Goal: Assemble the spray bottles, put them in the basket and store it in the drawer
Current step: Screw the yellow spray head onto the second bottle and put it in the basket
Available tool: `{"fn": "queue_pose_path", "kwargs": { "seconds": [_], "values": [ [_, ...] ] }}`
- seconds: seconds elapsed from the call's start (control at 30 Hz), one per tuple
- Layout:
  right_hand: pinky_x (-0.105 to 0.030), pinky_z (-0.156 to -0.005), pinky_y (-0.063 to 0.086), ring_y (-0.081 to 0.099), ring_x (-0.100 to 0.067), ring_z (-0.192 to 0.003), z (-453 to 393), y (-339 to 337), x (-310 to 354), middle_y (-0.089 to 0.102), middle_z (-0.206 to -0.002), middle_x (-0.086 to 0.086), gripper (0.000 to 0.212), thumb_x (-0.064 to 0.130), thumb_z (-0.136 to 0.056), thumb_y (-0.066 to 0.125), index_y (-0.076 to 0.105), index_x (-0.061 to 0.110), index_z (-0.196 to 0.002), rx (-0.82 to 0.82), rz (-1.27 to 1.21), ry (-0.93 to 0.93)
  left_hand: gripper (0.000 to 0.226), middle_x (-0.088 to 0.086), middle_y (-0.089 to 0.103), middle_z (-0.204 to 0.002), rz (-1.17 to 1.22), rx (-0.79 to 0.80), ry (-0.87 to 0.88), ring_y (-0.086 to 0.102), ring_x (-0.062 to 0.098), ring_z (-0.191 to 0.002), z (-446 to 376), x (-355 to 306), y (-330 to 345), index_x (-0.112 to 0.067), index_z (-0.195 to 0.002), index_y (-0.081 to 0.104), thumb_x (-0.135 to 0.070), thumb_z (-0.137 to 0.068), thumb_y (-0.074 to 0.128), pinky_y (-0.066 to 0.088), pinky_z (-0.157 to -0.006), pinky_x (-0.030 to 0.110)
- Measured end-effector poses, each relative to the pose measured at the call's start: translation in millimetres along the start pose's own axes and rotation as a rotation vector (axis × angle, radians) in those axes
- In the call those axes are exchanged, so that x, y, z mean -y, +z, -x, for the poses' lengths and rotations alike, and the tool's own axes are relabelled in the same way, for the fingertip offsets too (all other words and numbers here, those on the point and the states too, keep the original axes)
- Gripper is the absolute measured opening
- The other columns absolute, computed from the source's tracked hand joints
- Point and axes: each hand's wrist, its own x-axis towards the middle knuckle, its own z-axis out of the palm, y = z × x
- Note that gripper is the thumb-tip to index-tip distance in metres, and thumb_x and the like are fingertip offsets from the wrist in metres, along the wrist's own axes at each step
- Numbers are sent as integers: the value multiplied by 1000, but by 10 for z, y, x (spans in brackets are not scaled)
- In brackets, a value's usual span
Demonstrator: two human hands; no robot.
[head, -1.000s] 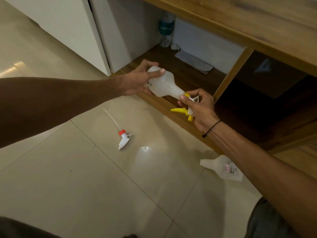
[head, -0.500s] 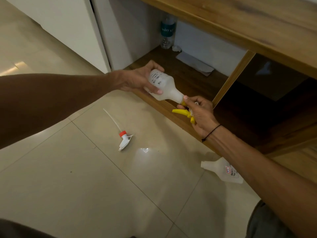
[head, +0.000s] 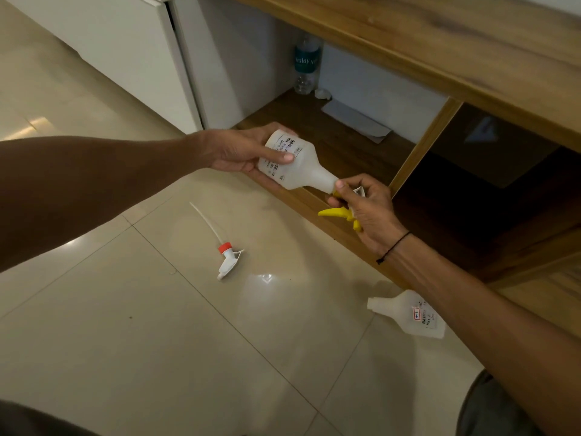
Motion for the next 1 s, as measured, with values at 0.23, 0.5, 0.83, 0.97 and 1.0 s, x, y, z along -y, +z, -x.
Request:
{"fn": "queue_pose_path", "kwargs": {
  "seconds": [0.23,0.5,0.83,0.97,1.0],
  "values": [
    [-19,-50,56,77,-13,-66,81,-5,66,67,-105,-19,21,8,-102,63,59,4,-82,36,-133,153,92,8,47,-139,-398,11,186,64,28,-123,6,-30,137,-27,-135,39,13,-70,88,67,-84,45],
    [-33,-72,67,75,-16,-74,76,25,67,68,-112,-21,9,4,-97,68,62,2,-90,28,-138,112,102,9,56,-143,-371,-29,41,70,28,-123,59,-113,111,-33,-156,34,-64,-73,85,64,-91,42],
    [-46,-70,65,77,-32,-78,150,57,220,73,-103,-25,23,23,-99,71,63,1,-102,0,164,8,71,11,60,-142,-185,108,-107,69,34,-125,160,-17,-16,-30,-137,53,-17,-79,92,65,-86,51],
    [-26,-40,53,72,-27,-53,154,114,322,69,-93,-33,33,32,-101,67,60,3,-87,23,290,131,86,-5,62,-126,-751,-16,24,75,17,-105,179,21,136,-47,-128,56,-24,-60,104,67,-70,45],
    [-24,-37,50,69,-23,-44,154,142,348,67,-87,-32,35,34,-102,65,60,2,-89,24,327,158,89,-7,65,-122,-924,-22,73,74,15,-100,154,54,202,-46,-130,55,-31,-58,104,67,-71,44]
  ]
}}
